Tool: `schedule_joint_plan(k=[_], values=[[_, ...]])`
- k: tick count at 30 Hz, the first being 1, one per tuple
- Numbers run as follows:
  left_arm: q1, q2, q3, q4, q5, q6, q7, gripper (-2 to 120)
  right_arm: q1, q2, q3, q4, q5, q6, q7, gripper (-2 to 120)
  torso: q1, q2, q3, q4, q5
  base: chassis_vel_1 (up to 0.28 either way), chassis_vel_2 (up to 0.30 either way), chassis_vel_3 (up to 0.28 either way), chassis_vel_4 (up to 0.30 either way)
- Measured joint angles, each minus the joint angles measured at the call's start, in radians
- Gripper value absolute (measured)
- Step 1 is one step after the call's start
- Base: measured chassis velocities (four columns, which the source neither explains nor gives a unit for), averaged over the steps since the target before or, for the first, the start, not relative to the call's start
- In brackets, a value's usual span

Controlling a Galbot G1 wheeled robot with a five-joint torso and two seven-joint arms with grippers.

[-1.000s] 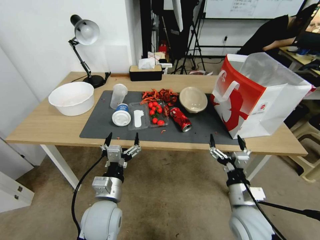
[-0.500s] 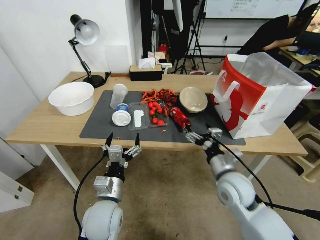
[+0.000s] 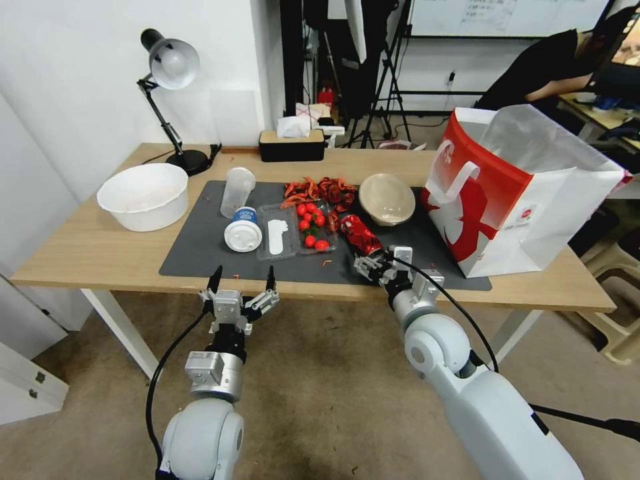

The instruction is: Pick up the trash from the table and place it into the takeout bag.

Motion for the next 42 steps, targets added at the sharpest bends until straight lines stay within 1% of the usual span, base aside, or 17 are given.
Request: schedule_joint_plan(k=[2,4,7,12,15,17,19,21,22,24,25,29,32,33,35,40,42], values=[[0.0,0.0,0.001,0.001,0.001,0.0,0.0,100,-0.002,0.001,0.0,0.0,0.001,0.001,-0.001,66,0.0,0.0,0.0,0.0,0.0,0.0,0.0,0.0,0.0],[0.0,0.0,0.002,0.001,0.002,-0.001,0.0,100,-0.006,0.002,0.001,0.003,0.002,0.003,-0.002,54,0.0,0.0,0.0,0.0,0.0,0.0,0.0,0.0,0.0],[0.001,0.0,0.003,0.001,0.003,-0.001,0.0,100,-0.011,0.002,0.003,0.012,0.004,0.009,-0.005,51,0.0,0.0,0.0,0.0,0.0,0.0,0.0,0.0,0.0],[0.003,0.0,0.002,0.0,0.006,-0.004,-0.001,100,-0.031,0.003,0.018,0.053,0.004,0.027,-0.017,51,0.0,0.0,0.0,0.0001,0.0,0.0,0.0,0.0,0.0],[0.004,0.0,0.002,0.0,0.007,-0.005,-0.002,100,-0.053,-0.002,0.045,0.099,0.003,0.071,-0.076,51,0.0,0.0,0.0,0.0001,0.0002,0.0,0.0,0.0,0.0],[0.005,0.0,0.001,0.0,0.007,-0.006,-0.002,100,-0.068,-0.011,0.088,0.15,0.007,0.125,-0.147,51,0.0,0.0,0.0,0.0,0.0001,0.0,0.0,0.0,0.0],[0.005,0.0,0.001,0.0,0.007,-0.007,-0.002,100,-0.069,-0.013,0.101,0.161,0.009,0.135,-0.161,51,0.0,0.0,0.0,0.0,0.0001,0.0,0.0,0.0,0.0],[0.005,0.0,0.004,0.0,0.011,-0.009,-0.002,100,-0.044,-0.036,0.194,0.23,0.02,0.182,-0.197,51,0.0,0.0,0.0,0.0,0.0002,0.0,0.0,0.0,0.0],[0.005,0.0,0.004,0.0,0.011,-0.009,-0.002,100,-0.044,-0.036,0.194,0.23,0.02,0.182,-0.197,51,0.0,0.0,0.0,0.0,0.0002,0.0,0.0,0.0,0.0],[0.005,0.0,0.009,0.002,0.016,-0.01,-0.003,100,0.004,-0.059,0.282,0.254,0.039,0.184,-0.165,51,0.0,0.0,0.0,0.0002,0.0001,0.0,0.0,0.0,0.0],[0.005,0.0,0.009,0.002,0.016,-0.01,-0.003,100,0.004,-0.059,0.282,0.254,0.039,0.184,-0.165,51,0.0,0.0,0.0,0.0002,0.0001,0.0,0.0,0.0,0.0],[0.006,0.0,0.015,0.004,0.023,-0.013,-0.002,100,0.076,-0.087,0.388,0.254,0.07,0.134,-0.062,51,0.0,0.0,0.0,0.0001,0.0001,0.0,0.0,0.0,0.0],[0.008,0.0,0.016,0.004,0.025,-0.016,-0.002,100,0.144,-0.112,0.448,0.221,0.089,0.044,0.082,51,0.0,0.0,0.0,0.0,0.0002,0.0,0.0,0.0,0.0],[0.008,0.0,0.016,0.004,0.025,-0.016,-0.002,100,0.144,-0.112,0.448,0.221,0.089,0.044,0.082,51,0.0,0.0,0.0,0.0,0.0002,0.0,0.0,0.0,0.0],[0.009,0.0,0.016,0.004,0.026,-0.016,-0.001,100,0.169,-0.121,0.47,0.203,0.11,-0.021,0.152,51,0.0,0.0,0.0,0.0001,0.0003,0.0,0.0,0.0,0.0],[0.008,0.0,0.017,0.004,0.029,-0.017,0.0,100,0.176,-0.12,0.48,0.189,0.115,-0.083,0.193,52,0.0,0.0,0.0,0.0,0.0002,0.0,0.0,0.0,0.0],[0.009,0.0,0.017,0.004,0.03,-0.017,0.0,100,0.177,-0.114,0.48,0.185,0.11,-0.1,0.2,62,0.0,0.0,0.0,0.0,0.0002,0.0,0.0,0.0,0.0]])
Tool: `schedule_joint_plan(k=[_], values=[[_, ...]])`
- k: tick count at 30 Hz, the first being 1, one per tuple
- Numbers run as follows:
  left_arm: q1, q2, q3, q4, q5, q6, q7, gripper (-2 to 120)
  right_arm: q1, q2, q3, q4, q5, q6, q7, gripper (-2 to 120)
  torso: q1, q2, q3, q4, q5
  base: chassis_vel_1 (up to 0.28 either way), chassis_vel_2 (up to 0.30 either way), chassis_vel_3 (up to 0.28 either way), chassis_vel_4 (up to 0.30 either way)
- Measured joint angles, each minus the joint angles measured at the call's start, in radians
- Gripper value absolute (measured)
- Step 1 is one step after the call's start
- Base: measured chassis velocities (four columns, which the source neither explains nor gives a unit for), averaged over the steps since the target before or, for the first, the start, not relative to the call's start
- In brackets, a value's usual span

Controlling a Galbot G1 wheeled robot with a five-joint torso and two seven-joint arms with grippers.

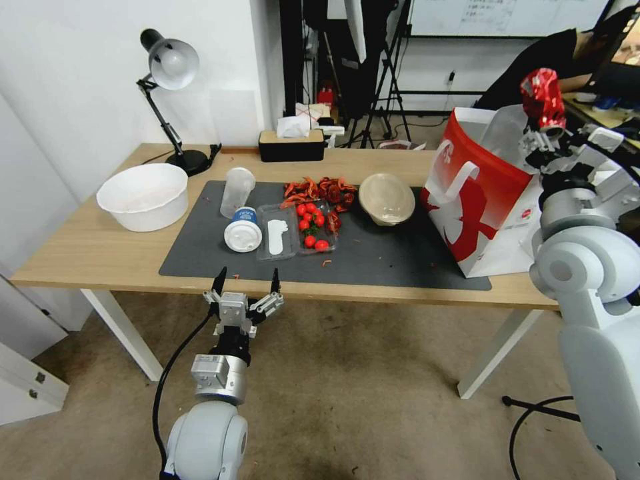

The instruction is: Pick up the trash from the table and place it into the takeout bag.

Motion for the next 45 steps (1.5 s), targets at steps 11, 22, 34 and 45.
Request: schedule_joint_plan(k=[11,22,34,45], values=[[0.003,0.0,-0.002,-0.003,0.001,-0.001,0.001,100,0.008,0.006,-0.003,0.016,0.095,0.108,-0.077,99,0.0,0.0,0.0,0.0002,-0.0003,0.0,0.0,0.0,0.0],[0.001,0.0,-0.003,-0.004,-0.002,-0.001,0.0,100,-0.286,0.008,-0.066,0.178,-0.081,0.322,-0.482,100,0.0,0.0,0.0,0.0001,-0.0004,0.0,0.0,0.0,0.0],[-0.009,0.0,-0.004,0.007,-0.01,-0.001,0.0,100,-0.604,0.061,-0.161,0.076,-0.508,0.583,-0.435,100,0.0,0.0,0.0,0.0,-0.0002,0.0,0.0,0.0,0.0],[-0.018,0.0,-0.003,0.016,-0.011,-0.002,-0.001,100,-0.713,0.112,-0.236,-0.039,-0.599,0.709,-0.322,100,0.0,0.0,0.0,0.0,-0.0002,0.0,0.0,0.0,0.0]])
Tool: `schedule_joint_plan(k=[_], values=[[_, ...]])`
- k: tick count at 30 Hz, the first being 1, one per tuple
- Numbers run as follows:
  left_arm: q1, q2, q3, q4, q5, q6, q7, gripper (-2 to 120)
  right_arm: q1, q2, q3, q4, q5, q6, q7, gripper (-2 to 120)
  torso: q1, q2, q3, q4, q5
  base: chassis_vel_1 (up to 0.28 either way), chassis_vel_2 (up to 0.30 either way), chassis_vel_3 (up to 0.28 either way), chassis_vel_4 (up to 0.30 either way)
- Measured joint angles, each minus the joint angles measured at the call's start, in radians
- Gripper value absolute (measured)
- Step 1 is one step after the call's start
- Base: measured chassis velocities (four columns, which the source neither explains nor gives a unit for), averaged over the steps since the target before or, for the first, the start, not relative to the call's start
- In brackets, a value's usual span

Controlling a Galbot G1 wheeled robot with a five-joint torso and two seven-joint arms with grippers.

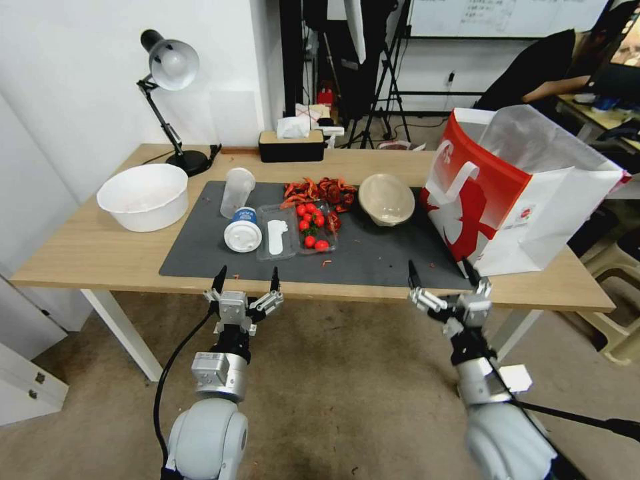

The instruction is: Pick up the trash from the table and place it into the takeout bag.

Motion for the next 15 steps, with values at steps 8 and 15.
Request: schedule_joint_plan(k=[8,15], values=[[0.004,0.0,0.0,0.001,0.0,-0.001,0.0,100,0.019,0.013,-0.011,-0.016,0.024,-0.005,0.021,100,0.0,0.0,0.0,0.0,-0.0001,0.0,0.0,0.0,0.0],[0.009,0.0,0.0,-0.001,0.002,-0.003,0.0,100,0.129,0.039,-0.041,-0.017,0.217,-0.099,0.048,100,0.0,0.0,0.0,0.0001,-0.0001,0.0,0.0,0.0,0.0]])
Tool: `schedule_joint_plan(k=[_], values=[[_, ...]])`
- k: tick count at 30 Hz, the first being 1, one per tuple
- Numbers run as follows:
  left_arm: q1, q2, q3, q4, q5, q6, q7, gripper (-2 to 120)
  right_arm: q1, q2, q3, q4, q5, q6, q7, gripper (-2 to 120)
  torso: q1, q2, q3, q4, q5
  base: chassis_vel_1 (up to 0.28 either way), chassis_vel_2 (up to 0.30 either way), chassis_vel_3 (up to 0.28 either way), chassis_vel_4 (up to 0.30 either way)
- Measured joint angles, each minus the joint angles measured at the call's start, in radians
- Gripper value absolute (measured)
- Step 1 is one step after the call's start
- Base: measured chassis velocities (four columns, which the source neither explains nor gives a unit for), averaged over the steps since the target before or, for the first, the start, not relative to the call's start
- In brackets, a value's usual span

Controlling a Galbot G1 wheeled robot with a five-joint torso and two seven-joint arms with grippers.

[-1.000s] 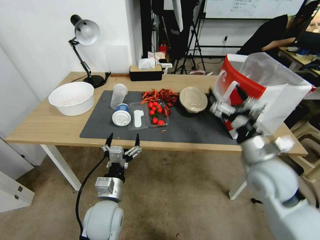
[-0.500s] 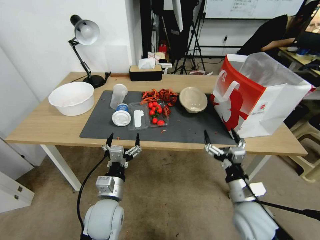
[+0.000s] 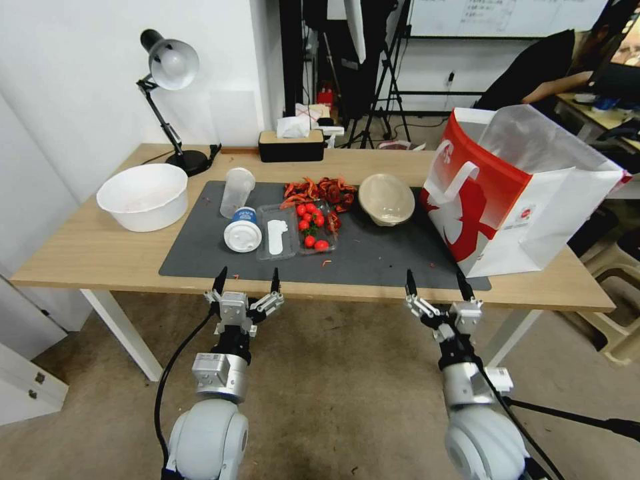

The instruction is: Pick up the trash from the table and place it into the takeout bag.

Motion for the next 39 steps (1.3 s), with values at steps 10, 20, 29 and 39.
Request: schedule_joint_plan(k=[10,20,29,39], values=[[0.003,0.0,0.001,-0.001,0.003,-0.001,0.0,100,0.166,0.019,-0.037,-0.021,0.326,-0.095,0.012,100,0.0,0.0,0.0,0.0001,0.0002,0.0,0.0,0.0,0.0],[0.006,0.0,0.003,0.0,0.006,-0.003,0.001,100,0.404,0.062,-0.048,-0.16,0.607,-0.182,0.085,100,0.0,0.0,0.0,0.0001,0.0001,0.0,0.0,0.0,0.0],[0.007,0.0,-0.009,0.002,0.005,-0.005,0.0,100,0.521,0.113,-0.066,-0.308,0.669,-0.241,0.095,86,0.0,0.0,0.0,0.0,0.0,0.0,0.0,0.0,0.0],[0.007,0.0,-0.008,0.01,0.007,-0.011,-0.001,100,0.515,0.118,-0.056,-0.323,0.659,-0.238,0.085,49,0.0,0.0,0.0,-0.0001,0.0,0.0,0.0,0.0,0.0]])
